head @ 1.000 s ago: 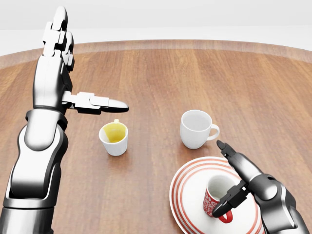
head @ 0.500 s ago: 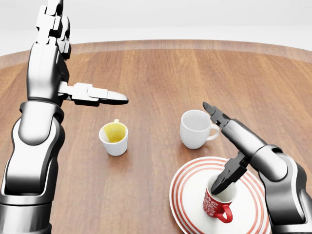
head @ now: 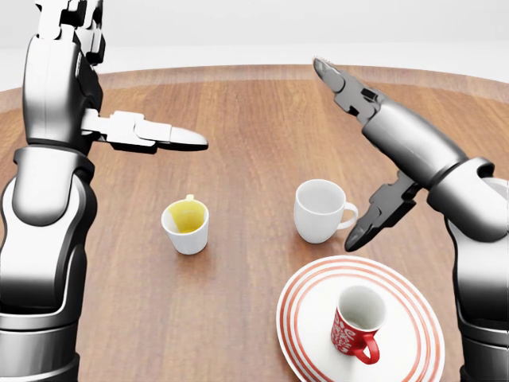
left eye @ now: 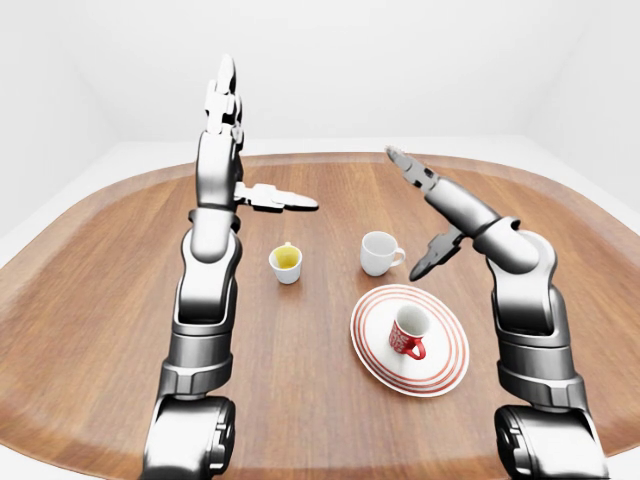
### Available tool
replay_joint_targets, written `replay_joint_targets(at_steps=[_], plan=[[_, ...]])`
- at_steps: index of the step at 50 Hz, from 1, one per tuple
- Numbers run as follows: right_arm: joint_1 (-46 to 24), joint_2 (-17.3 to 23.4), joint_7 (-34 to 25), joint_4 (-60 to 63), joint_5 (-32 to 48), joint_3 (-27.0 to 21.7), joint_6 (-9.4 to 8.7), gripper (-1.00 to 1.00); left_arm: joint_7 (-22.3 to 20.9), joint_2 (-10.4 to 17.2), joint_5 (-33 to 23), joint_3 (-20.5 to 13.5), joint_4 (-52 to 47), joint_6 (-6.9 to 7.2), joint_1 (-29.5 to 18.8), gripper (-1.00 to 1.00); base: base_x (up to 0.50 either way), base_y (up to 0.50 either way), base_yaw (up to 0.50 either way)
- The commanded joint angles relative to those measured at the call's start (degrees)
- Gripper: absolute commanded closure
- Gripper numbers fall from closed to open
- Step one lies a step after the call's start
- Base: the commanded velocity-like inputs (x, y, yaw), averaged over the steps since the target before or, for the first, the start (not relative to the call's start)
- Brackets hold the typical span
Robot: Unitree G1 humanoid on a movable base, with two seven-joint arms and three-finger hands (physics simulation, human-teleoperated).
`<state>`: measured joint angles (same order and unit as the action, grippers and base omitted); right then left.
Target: Pick up the red mug and put it on the plate
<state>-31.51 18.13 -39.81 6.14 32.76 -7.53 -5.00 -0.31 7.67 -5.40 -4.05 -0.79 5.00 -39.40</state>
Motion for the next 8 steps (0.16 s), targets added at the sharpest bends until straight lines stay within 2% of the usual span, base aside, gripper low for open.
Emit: replay_joint_targets(at_steps=[1,8], plan=[[-5.41,2.12,-0.19,7.44,-1.25,-0.44,0.0,-1.0,-0.31,0.4,-0.07,-0.11,-2.38,0.0,-1.1,-1.0,0.0,0.0,0.0],[-5.32,2.1,-0.19,7.34,-1.89,-0.22,0.0,-1.0,-0.4,0.57,-0.14,-0.19,-2.67,0.0,-1.41,-1.0,0.0,0.0,0.0]])
